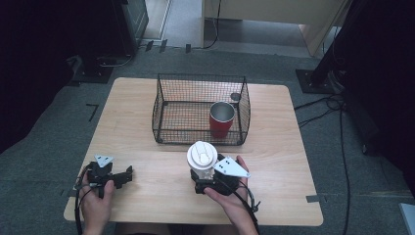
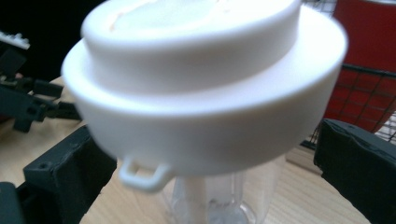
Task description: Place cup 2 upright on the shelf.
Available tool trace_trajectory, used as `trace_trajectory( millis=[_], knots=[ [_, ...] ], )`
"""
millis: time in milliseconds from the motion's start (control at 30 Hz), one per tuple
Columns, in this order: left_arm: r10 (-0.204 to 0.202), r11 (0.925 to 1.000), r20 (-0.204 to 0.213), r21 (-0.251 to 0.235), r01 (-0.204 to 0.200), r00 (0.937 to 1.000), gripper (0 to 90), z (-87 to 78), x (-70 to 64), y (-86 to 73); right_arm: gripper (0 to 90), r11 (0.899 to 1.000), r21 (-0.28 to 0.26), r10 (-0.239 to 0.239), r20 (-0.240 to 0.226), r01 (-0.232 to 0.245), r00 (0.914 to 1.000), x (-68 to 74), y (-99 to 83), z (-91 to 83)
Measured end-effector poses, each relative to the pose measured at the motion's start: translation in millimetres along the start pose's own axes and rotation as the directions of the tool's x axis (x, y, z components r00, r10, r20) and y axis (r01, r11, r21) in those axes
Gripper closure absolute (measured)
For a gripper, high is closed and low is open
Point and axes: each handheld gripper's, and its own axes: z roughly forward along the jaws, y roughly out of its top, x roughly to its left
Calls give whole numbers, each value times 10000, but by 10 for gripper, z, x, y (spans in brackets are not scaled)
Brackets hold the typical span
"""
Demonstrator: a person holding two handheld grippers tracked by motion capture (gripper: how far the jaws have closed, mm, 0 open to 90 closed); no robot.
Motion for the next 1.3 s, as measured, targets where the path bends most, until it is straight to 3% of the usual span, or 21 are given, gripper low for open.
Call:
trace_trajectory(
  millis=[300, 500, 1300],
  knots=[
    [0, 10000, -1, 0, 0, 10000, 0, 0, 0, 0, 3, 9994, -278, 209, 321, -201, 9993, 47, 31, 82],
    [-2, 10000, 0, -1, 2, 10000, 0, 0, 0, 0, 59, 9984, -451, 361, 399, -343, 9986, 93, 30, 132],
    [-4, 10000, 0, -1, 4, 10000, 0, 0, 0, 0, 152, 9969, -777, -25, 776, 85, 9970, 154, 8, 174]
  ],
)
